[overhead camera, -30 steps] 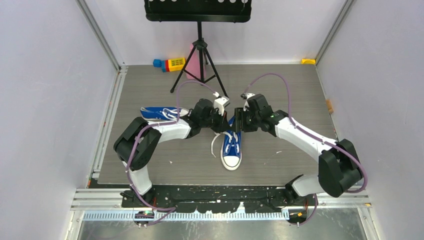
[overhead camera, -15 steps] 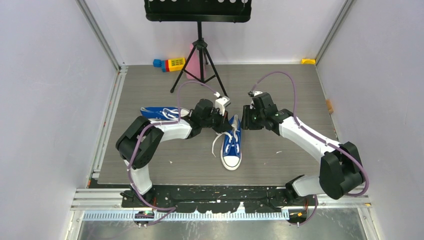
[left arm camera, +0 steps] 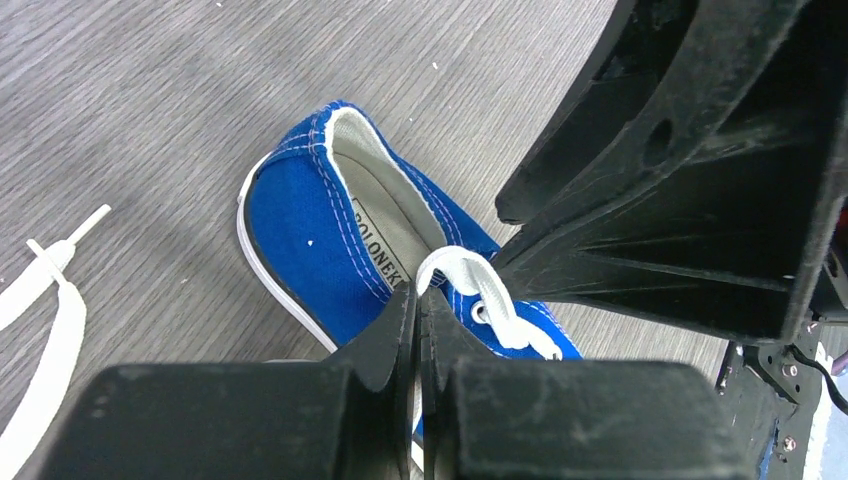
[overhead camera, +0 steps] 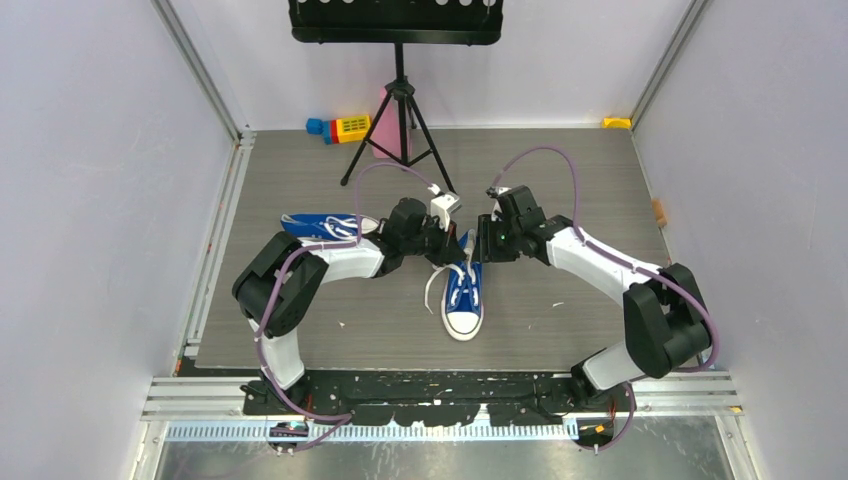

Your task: Tie the shoes

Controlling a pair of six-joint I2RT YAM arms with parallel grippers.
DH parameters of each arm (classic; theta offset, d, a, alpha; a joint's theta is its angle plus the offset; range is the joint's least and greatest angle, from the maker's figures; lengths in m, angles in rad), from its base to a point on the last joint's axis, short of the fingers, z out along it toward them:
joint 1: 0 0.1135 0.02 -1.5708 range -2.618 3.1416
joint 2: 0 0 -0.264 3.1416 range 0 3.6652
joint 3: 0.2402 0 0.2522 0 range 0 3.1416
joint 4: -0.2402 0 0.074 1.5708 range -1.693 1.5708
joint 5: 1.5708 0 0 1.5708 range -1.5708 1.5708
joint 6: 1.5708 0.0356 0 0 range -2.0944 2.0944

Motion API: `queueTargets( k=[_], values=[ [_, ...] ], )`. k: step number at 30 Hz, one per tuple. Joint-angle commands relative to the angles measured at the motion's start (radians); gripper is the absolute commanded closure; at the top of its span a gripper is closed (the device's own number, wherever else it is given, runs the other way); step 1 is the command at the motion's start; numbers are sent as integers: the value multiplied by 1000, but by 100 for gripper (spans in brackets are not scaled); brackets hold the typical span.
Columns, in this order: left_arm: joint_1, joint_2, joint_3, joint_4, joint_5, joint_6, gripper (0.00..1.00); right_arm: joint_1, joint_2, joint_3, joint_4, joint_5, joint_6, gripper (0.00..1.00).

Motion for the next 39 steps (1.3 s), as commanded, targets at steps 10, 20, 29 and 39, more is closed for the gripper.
queueTargets(
  k=[10,20,29,39],
  values=[
    [0,11,22,52,52,-3,98,11,46,60,66,-62,-15,61],
    [0,-2,19,39,50,3,96,13,32,63,38,-37,-12,96],
    [0,-82,17,-80,-7,55,58,13,-28,105,-130,138,-10,100],
    [2,-316,-86,-288,-217,106,28,-12,-146,109,-239,348,32,100]
  ],
)
